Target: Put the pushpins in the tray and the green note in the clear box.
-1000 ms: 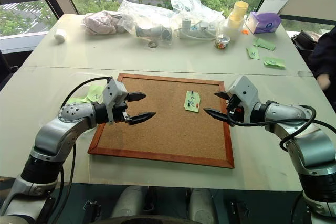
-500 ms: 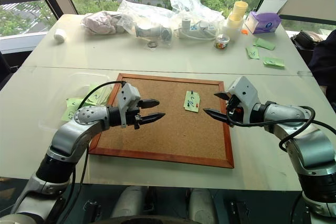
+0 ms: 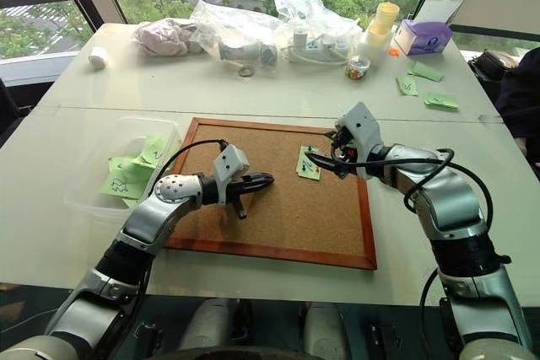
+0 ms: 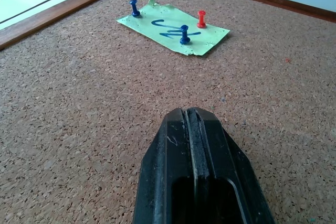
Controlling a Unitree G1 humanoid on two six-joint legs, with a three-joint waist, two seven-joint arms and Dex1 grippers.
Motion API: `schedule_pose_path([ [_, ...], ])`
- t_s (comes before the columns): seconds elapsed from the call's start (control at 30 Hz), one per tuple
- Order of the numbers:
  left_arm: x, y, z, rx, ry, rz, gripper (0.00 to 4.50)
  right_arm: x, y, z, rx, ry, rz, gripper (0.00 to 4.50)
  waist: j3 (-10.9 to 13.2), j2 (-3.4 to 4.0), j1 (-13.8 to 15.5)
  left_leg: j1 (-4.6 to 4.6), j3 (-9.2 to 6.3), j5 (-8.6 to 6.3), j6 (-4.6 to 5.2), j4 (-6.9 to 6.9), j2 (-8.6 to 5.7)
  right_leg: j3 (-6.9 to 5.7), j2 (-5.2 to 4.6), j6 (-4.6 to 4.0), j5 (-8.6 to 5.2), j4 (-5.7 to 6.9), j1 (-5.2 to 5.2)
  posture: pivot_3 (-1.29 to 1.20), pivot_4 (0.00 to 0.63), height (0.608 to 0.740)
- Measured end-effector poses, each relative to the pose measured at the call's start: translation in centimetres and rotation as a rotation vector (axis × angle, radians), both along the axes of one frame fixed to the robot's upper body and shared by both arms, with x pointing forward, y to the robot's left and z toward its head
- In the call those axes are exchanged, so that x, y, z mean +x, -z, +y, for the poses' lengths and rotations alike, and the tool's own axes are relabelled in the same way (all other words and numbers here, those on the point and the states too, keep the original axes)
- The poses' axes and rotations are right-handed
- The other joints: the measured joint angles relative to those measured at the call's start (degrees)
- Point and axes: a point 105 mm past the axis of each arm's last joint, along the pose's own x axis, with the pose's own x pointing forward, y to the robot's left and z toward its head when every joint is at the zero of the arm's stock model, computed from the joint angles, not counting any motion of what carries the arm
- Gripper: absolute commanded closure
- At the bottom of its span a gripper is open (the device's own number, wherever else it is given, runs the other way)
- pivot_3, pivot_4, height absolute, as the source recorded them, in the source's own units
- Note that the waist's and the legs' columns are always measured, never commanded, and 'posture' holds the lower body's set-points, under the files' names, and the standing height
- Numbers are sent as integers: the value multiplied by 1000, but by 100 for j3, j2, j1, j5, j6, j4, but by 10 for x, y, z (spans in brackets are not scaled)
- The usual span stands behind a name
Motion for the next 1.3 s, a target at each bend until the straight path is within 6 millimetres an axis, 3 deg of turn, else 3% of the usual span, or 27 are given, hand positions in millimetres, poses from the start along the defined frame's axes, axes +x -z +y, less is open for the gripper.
schedule_pose_path([
  [0.1,0,1,1,2,0,-9,4462,10,10,3,3,10,32,1100,-2,2,-15,2,2,0,0,0,0,0,-1,0,0,1,1,0,150,740],
  [0.13,0,1,2,3,-1,-11,4492,13,12,5,9,10,42,1347,-2,3,-18,4,3,0,0,0,0,0,-1,0,0,2,1,0,150,740],
  [0.2,0,1,1,3,0,-13,4500,18,17,9,7,2,55,1897,-5,8,-14,4,2,0,0,0,0,0,0,0,0,2,1,0,150,740],
  [0.3,0,1,1,2,-2,-13,4500,24,25,9,1,6,69,3329,-5,7,-17,4,3,0,0,0,0,0,-1,0,0,2,2,0,150,740],
  [0.8,-3,3,3,2,-21,-23,4500,41,43,7,-27,24,94,3329,-12,18,-46,7,6,1,-1,-2,1,0,0,0,0,3,3,0,150,740],
  [0.93,-3,3,3,3,-24,-25,4500,41,42,7,-31,20,92,4443,-13,20,-49,7,6,1,-1,-2,2,0,0,0,0,3,3,0,150,740],
  [1.3,-4,6,-3,-11,-39,-20,4500,37,37,-2,64,105,112,4443,-13,25,1,0,3,1,-1,-2,0,0,-6,1,0,2,0,0,150,740],
])
